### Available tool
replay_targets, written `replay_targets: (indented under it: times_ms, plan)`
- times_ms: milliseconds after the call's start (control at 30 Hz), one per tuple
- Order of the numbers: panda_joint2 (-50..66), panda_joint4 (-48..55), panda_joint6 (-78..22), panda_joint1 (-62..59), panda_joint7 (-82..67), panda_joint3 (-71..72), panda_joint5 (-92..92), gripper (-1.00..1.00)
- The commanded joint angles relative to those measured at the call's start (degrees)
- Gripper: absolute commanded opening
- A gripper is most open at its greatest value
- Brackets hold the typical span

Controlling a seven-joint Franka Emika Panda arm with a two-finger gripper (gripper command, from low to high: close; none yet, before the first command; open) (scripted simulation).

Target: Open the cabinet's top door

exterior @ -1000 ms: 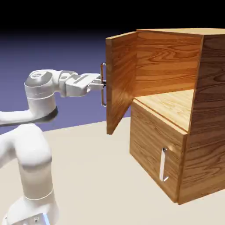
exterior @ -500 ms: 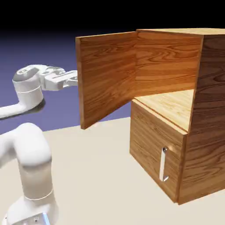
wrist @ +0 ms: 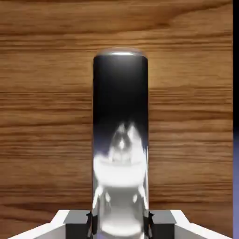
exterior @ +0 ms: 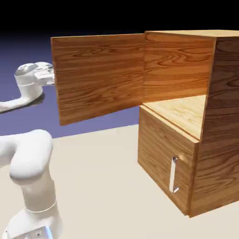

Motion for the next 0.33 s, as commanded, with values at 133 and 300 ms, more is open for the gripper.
replay_targets:
  times_ms: [133,300]
  plan:
    - [0.25,10.38,-8.14,-8.32,-1.43,2.81,1.35,-1.00]
    - [0.21,18.47,-14.18,-14.75,-2.78,4.48,1.91,1.00]
